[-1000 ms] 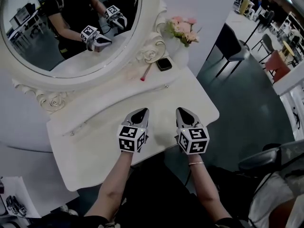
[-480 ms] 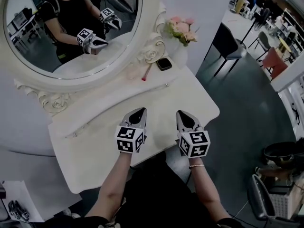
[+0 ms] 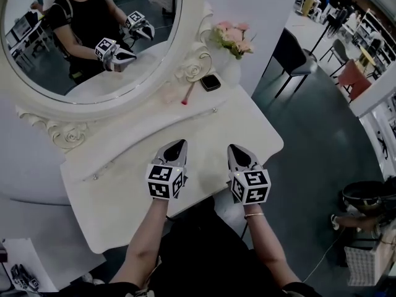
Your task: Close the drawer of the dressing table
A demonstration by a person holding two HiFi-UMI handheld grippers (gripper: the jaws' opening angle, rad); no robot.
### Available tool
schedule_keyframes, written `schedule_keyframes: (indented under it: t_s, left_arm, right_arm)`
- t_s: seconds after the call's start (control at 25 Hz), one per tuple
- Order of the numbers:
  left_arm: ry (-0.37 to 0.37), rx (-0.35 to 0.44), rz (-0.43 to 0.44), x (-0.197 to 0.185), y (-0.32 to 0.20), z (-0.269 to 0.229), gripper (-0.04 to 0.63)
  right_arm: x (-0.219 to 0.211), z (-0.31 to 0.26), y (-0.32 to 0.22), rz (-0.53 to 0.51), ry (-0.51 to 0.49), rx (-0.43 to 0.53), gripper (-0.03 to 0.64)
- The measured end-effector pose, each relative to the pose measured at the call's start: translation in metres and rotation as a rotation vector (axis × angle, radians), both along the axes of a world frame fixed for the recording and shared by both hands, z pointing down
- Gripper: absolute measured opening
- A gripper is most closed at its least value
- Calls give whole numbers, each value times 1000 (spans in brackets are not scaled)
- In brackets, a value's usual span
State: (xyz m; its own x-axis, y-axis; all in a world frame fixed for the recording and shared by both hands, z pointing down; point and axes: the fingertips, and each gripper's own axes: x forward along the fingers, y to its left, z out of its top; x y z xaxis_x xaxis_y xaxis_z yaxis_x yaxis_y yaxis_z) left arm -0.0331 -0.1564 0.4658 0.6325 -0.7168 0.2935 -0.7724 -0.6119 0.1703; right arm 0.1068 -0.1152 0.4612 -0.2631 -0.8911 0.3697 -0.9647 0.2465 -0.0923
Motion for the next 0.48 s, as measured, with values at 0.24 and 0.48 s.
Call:
schedule_keyframes:
  t_s: [0.24,0.48]
  left_arm:
    - [2,-6,-5,3,-4,2,5]
    - [-2,-13,-4,9,-6,5,5]
  right_arm:
    - [5,3,-4,5,-8,-4,5]
    - [12,0,-11,9,-14,11,5]
